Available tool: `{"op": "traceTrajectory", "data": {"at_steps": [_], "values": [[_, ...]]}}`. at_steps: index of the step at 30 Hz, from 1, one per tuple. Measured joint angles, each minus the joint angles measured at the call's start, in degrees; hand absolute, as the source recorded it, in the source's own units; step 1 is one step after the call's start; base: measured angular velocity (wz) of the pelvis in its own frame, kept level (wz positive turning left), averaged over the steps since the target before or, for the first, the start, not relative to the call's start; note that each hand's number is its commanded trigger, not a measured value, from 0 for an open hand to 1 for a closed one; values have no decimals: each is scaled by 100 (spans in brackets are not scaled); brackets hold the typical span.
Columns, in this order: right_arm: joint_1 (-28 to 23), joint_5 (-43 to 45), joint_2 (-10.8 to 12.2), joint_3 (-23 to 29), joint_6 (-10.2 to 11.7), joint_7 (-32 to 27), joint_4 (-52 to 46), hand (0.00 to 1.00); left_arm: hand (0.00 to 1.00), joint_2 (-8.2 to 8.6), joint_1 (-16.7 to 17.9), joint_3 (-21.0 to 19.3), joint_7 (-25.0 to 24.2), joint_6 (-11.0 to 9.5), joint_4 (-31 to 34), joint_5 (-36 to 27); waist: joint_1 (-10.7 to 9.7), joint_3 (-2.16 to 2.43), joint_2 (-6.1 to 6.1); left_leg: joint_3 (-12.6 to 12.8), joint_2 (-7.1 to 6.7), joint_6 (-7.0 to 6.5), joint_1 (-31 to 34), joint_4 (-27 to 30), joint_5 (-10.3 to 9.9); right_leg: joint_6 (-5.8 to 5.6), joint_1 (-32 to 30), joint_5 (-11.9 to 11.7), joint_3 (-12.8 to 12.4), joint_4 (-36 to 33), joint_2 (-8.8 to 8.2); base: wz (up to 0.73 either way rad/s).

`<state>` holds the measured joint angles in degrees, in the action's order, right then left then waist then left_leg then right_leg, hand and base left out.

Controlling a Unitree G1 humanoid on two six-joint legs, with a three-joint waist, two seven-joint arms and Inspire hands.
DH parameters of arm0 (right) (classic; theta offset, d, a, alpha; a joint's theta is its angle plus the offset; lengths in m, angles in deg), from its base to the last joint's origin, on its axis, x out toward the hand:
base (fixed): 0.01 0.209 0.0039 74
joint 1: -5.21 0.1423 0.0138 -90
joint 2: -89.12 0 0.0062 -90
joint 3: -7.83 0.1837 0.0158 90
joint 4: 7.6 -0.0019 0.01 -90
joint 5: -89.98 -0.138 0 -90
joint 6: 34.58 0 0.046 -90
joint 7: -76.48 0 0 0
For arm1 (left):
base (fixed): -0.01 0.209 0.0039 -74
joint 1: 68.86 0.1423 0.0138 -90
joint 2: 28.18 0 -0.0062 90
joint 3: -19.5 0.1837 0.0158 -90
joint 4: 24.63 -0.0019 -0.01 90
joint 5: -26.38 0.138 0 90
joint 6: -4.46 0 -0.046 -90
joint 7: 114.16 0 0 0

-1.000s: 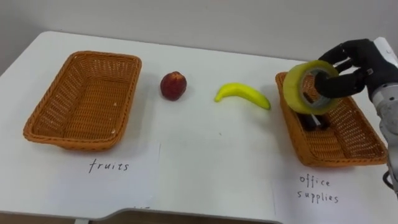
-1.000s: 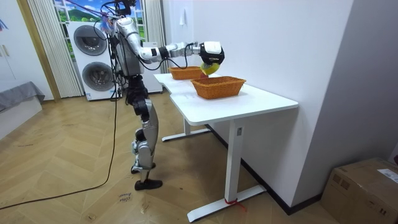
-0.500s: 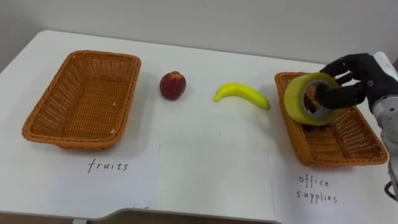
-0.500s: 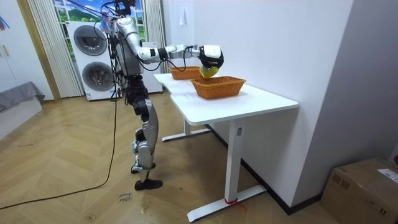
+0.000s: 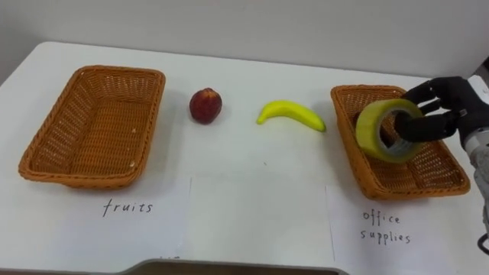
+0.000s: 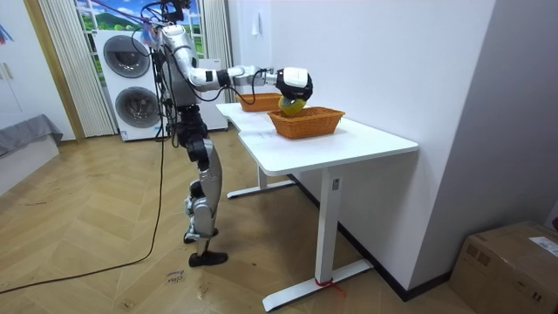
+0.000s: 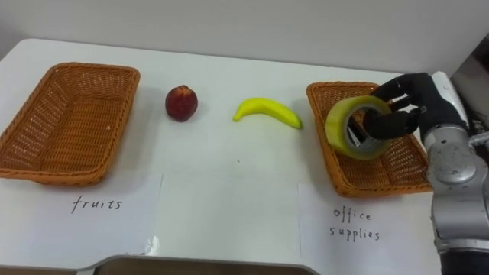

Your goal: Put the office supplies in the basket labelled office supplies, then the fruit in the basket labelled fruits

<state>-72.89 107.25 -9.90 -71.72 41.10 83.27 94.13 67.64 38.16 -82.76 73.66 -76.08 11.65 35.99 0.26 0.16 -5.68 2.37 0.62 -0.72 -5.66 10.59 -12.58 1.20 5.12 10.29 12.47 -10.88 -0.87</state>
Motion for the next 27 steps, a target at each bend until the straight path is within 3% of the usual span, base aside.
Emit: {"op": "traceTrajectory", "data": {"at_steps": [9, 10, 11, 13, 21, 27], "values": [[-1, 17, -4, 1, 2, 2, 0, 100, 0, 0, 11, -1, 8, -1, -24, -55, -6, 6, 10, 5, -1, 0, -4, 1, 0, 1, -4, 0, 22, -6, -2, 0], [-1, 26, -4, 1, 2, 3, 0, 90, 0, 0, 15, -3, 7, -1, -25, -58, -2, 6, 10, 5, -2, 0, -4, 1, 0, 0, -5, 0, 26, -5, -2, 0], [-1, 71, -4, 2, 2, 9, 0, 35, 0, 0, 22, -10, 7, -1, -25, -56, -3, 7, 10, 5, -3, 0, -4, 1, 0, 0, -8, 0, 27, -6, -1, 0], [-1, 115, -4, 2, 2, 12, 1, 0, 0, 0, 33, -27, 7, -1, -25, -60, 1, 6, 8, 5, -5, 0, -5, 1, 0, 0, -9, 0, 28, -6, 0, 0], [4, 156, -215, -1, 1, 92, 1, 0, 0, 0, 30, -53, 55, 1, -41, -248, -4, -7, -40, 4, -7, 0, 3, 1, 0, 0, -13, 0, 6, -5, -1, 0], [4, 261, -220, -1, 1, 104, 1, 0, 0, 0, 28, -53, 59, 1, -43, -270, 0, -7, -50, 5, -10, 0, 3, 1, 0, 0, -21, 0, 2, -3, 0, 0]]}}
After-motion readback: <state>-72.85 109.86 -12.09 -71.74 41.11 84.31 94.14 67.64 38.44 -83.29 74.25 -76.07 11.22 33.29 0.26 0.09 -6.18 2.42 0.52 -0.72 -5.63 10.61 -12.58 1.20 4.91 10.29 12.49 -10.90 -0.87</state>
